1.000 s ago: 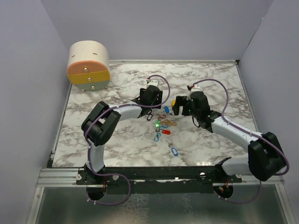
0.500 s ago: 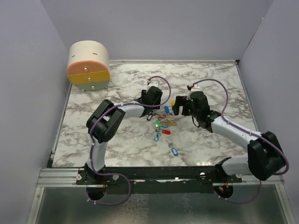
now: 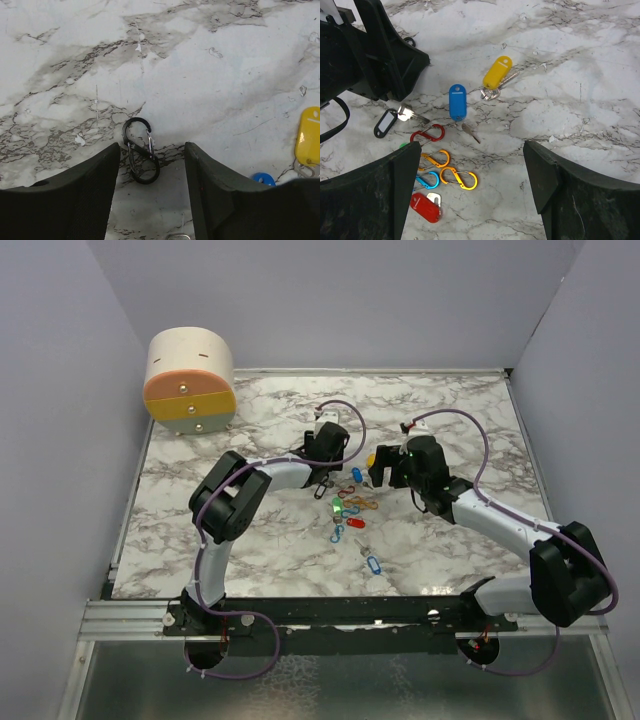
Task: Put the keys on the keyring
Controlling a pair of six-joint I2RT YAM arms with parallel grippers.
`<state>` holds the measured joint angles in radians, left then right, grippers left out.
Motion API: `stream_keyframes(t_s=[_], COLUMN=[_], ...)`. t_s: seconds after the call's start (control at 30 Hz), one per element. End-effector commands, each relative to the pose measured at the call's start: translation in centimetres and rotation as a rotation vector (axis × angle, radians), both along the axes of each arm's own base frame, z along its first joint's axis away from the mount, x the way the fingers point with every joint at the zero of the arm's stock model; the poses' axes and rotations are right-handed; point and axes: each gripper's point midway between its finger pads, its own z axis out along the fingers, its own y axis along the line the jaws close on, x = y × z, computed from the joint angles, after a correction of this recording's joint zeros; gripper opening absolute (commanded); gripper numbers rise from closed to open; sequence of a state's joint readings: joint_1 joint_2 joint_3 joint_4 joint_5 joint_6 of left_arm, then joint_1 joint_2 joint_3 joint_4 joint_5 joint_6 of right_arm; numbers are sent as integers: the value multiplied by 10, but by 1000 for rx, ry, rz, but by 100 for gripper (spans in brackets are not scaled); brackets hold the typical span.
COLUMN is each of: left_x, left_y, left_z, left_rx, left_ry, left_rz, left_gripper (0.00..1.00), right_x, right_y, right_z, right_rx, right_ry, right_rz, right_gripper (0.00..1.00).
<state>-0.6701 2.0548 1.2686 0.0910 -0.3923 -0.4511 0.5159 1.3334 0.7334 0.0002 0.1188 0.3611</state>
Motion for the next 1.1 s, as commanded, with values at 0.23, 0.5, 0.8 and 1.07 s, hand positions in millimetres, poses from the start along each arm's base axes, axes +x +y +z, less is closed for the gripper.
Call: stream_keyframes(t_s=[0.23, 0.5, 0.8, 1.07], left_x=[8, 8, 3, -4], left_y=[14, 17, 20, 23], left_z=[-11, -15, -20, -25], left_rx=[15, 19, 26, 27], left_ry=[18, 27, 43, 59], left_rz=[64, 66, 65, 66], left_gripper=[49, 42, 39, 39], right_x=[7, 7, 6, 5], right_y=[-1, -1, -1, -2], right_z=[9, 9, 9, 9], right_rx=[0, 0, 2, 3], right_ry=[-35, -35, -36, -34], right_rz=[-20, -22, -23, -22], right_gripper=[85, 85, 85, 85])
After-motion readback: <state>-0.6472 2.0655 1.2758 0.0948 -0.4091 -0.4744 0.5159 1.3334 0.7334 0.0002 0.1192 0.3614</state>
